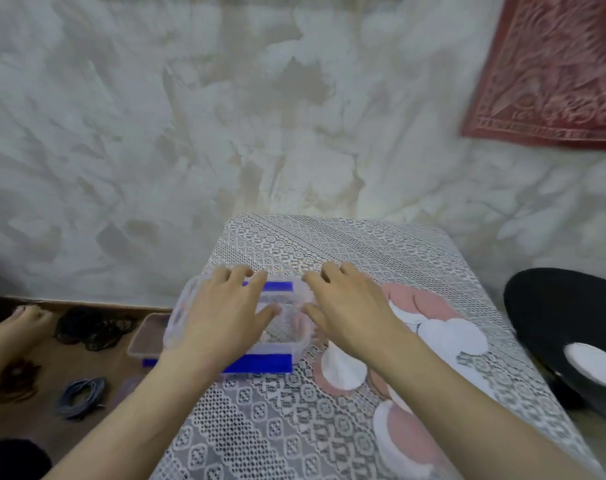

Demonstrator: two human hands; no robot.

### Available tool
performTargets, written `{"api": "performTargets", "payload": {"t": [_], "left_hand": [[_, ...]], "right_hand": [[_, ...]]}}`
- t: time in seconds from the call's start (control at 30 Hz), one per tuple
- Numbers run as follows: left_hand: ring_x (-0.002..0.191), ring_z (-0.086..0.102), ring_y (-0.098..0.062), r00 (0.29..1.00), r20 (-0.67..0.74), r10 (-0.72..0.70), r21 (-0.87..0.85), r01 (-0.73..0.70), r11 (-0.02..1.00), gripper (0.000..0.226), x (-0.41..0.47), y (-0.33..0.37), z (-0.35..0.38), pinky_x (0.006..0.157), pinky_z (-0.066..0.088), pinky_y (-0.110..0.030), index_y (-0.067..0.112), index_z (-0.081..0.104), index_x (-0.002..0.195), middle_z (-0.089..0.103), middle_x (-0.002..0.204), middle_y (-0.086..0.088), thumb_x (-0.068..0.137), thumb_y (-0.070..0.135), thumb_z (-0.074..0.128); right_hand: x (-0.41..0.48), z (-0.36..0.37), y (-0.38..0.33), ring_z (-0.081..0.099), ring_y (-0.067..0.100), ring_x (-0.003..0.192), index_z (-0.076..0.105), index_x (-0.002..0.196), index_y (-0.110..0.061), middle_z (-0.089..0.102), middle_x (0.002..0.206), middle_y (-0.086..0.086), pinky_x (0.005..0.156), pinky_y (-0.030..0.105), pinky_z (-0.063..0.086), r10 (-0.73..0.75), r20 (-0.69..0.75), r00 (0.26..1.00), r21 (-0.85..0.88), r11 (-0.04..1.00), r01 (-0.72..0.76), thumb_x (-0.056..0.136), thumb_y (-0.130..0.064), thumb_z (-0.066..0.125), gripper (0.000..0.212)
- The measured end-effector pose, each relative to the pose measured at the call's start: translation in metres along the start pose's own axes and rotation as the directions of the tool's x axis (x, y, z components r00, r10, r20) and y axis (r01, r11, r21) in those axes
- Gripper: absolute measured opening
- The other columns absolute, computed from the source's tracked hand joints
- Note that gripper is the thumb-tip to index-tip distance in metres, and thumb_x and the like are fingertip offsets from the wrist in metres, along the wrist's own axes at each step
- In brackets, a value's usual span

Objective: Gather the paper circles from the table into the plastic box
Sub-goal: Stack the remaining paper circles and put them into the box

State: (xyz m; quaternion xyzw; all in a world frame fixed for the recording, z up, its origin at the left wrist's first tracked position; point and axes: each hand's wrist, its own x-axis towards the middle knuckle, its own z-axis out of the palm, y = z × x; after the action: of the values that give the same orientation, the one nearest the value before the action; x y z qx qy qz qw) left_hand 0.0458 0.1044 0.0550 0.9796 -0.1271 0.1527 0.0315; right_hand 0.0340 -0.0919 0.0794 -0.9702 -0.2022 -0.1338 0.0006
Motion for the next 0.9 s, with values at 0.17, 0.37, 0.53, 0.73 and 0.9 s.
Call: {"api": "performTargets", "payload": {"t": [0.17,0.37,0.53,0.73,0.9], "left_hand": [[0.102,0.058,-0.032,0.995,-0.012,0.103,-0.009,-0.103,0.995,0.059,0.004,0.067,0.011,0.079,0.053,-0.042,0.016,0.064,0.128,0.067,0.12,-0.005,0.086,0.058,0.065],[0.096,0.056,-0.032,0.983,-0.038,0.177,-0.059,-0.179,0.982,0.054,-0.004,0.138,0.033,0.079,0.05,-0.042,0.018,0.065,0.124,0.067,0.114,-0.006,0.088,0.055,0.052],[0.098,0.06,-0.03,0.989,0.014,0.147,-0.118,-0.144,0.983,0.049,-0.024,0.162,0.063,0.075,0.052,-0.04,0.019,0.065,0.122,0.066,0.118,-0.003,0.09,0.054,0.057],[0.104,0.055,-0.032,0.989,0.054,0.14,-0.102,-0.134,0.986,0.053,-0.03,0.168,0.087,0.083,0.052,-0.045,0.021,0.061,0.129,0.061,0.128,-0.005,0.093,0.054,0.04],[0.103,0.056,-0.033,0.987,0.026,0.158,-0.151,-0.152,0.977,0.053,-0.032,0.163,0.087,0.082,0.053,-0.046,0.019,0.065,0.126,0.063,0.127,-0.006,0.094,0.054,0.041]], "right_hand": [[-0.049,0.0,0.046,0.063,0.028,0.085,0.068,0.105,-0.017,0.066,0.093,0.003,0.055,0.031,0.044,0.112,-0.03,0.993,-0.116,0.987,-0.115,0.079,-0.047,0.079,0.041],[-0.103,0.021,0.088,0.058,0.032,0.1,0.063,0.122,-0.017,0.063,0.107,0.006,0.073,0.041,0.052,0.228,-0.021,0.974,-0.052,0.972,-0.228,0.089,-0.046,0.063,0.044],[-0.133,0.049,0.099,0.057,0.028,0.091,0.064,0.119,-0.019,0.062,0.102,0.003,0.066,0.038,0.05,0.288,0.028,0.957,-0.01,0.958,-0.287,0.088,-0.044,0.063,0.04],[-0.14,0.068,0.101,0.047,0.02,0.109,0.056,0.129,-0.029,0.052,0.121,-0.003,0.087,0.034,0.045,0.334,0.067,0.94,0.179,0.923,-0.341,0.1,-0.048,0.041,0.038],[-0.141,0.061,0.111,0.045,0.014,0.116,0.051,0.137,-0.035,0.049,0.127,-0.011,0.094,0.033,0.044,0.329,0.133,0.935,0.306,0.884,-0.354,0.1,-0.05,0.046,0.04]]}}
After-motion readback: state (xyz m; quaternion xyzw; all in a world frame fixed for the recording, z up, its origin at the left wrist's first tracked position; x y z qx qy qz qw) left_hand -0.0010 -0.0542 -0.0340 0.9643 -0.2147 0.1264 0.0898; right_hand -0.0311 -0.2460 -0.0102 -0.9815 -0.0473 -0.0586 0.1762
